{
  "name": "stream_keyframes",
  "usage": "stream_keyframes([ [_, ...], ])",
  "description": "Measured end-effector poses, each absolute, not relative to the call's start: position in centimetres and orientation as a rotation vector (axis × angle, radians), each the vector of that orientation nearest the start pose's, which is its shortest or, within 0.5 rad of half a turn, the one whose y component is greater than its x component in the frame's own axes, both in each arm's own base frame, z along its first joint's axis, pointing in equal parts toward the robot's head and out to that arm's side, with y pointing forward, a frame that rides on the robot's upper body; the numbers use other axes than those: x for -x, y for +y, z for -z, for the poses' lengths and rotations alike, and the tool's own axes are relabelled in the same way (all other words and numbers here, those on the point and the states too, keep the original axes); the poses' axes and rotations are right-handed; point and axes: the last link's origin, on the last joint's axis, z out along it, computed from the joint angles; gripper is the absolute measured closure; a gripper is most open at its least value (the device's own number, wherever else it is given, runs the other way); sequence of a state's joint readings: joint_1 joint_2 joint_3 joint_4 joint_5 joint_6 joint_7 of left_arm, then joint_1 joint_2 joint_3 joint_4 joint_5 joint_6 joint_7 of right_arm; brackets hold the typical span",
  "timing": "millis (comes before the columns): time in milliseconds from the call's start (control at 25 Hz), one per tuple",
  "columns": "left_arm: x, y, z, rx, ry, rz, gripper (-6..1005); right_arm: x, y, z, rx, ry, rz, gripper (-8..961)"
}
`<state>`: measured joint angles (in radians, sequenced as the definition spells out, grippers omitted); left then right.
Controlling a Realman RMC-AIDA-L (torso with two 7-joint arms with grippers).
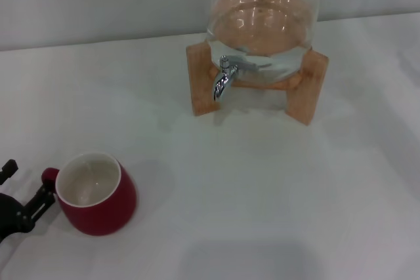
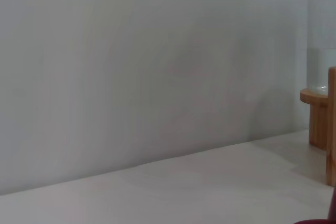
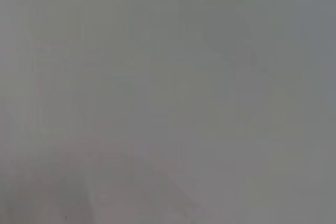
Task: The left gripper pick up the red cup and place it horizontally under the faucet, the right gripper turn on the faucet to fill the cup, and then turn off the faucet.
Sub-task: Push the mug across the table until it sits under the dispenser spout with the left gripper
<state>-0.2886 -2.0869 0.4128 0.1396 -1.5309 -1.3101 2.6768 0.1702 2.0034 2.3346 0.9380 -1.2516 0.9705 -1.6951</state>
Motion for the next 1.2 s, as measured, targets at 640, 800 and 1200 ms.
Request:
stream_keyframes([
  [640, 36.16, 25.69, 3.29, 2.051, -0.535, 0.631, 651, -35.22, 32.65, -16.26, 1.644, 0.760, -0.800, 321],
  [800, 36.16, 25.69, 3.29, 2.051, -0.535, 0.631, 817, -35.24, 32.63, -16.27, 1.642, 0.761, -0.802, 321],
  [1200, 35.94, 25.66, 3.28, 2.051, -0.530, 0.649, 859, -35.33, 32.55, -16.26, 1.641, 0.764, -0.800, 321],
])
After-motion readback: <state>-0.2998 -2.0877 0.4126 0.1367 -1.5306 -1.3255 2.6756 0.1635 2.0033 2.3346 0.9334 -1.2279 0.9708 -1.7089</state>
